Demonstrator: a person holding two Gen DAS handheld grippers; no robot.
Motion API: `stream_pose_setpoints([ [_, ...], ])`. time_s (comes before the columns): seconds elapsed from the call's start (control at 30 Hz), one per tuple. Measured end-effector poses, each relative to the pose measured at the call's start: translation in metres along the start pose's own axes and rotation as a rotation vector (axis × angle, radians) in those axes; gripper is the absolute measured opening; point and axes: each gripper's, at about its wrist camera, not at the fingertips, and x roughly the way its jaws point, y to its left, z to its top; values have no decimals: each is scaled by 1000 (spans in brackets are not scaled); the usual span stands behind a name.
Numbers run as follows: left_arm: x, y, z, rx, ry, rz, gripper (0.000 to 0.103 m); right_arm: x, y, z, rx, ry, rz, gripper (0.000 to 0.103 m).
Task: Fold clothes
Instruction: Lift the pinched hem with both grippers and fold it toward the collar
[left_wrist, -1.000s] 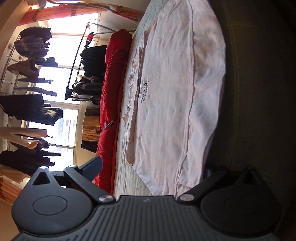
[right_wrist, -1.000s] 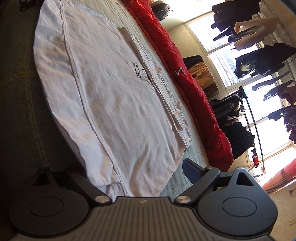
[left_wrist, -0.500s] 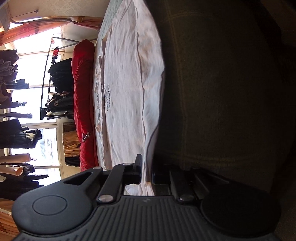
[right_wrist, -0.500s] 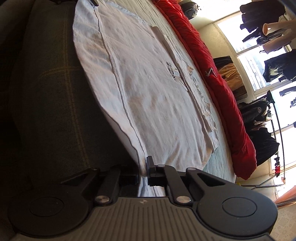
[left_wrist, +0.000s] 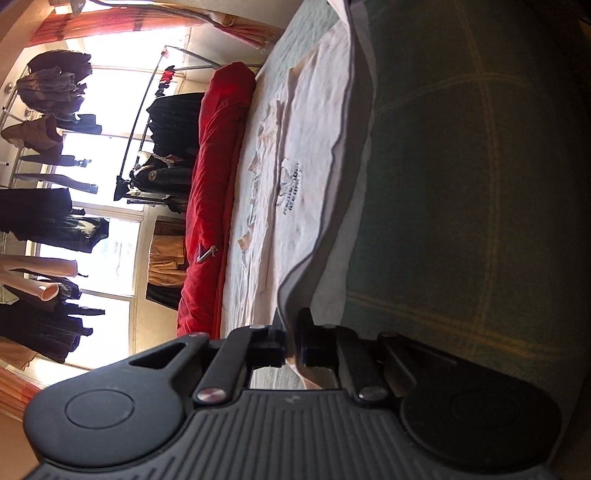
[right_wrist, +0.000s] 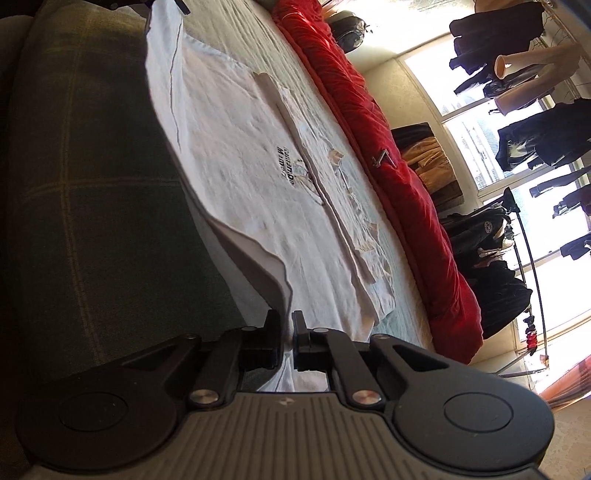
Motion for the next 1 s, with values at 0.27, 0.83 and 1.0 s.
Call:
stream_pose_setpoints([
  [0.27, 26, 26, 4, -56, -4, 53, 6, 25, -29, 8, 42, -2, -55, 7],
  [0.83, 134, 86, 6, -208, 20, 123, 7, 136, -115, 43, 122, -26, -200, 8],
  [1.0, 167, 95, 7, -235, 34, 121, 7, 176, -133, 47, 145, -20, -211, 8],
])
